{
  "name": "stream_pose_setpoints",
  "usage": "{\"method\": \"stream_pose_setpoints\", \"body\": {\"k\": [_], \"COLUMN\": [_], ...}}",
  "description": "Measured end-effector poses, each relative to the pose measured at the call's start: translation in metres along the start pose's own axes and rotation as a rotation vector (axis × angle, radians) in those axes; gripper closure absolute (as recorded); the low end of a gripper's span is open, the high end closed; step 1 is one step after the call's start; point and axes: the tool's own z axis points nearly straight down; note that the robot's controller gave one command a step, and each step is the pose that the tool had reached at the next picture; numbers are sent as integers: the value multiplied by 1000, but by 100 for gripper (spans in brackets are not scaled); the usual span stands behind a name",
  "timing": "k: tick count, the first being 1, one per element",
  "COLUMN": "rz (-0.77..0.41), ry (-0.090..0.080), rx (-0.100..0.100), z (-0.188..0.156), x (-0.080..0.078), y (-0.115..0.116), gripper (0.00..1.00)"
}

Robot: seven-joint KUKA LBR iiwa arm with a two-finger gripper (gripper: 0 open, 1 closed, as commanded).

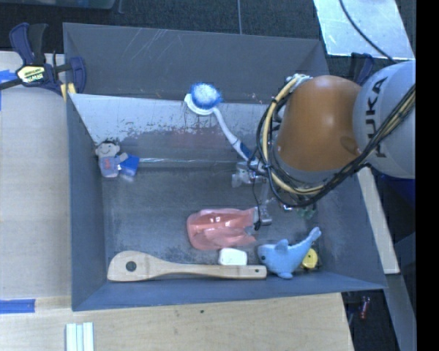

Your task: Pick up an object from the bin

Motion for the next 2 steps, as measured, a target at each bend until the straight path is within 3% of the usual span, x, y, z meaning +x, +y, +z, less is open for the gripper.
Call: {"method": "stream_pose_setpoints", "body": {"k": [1, 2], "rz": [167, -5], "ry": [10, 2], "rx": [-1, 0], "z": [32, 71], "x": [18, -10], "y": [128, 14], "gripper": [0, 0]}}
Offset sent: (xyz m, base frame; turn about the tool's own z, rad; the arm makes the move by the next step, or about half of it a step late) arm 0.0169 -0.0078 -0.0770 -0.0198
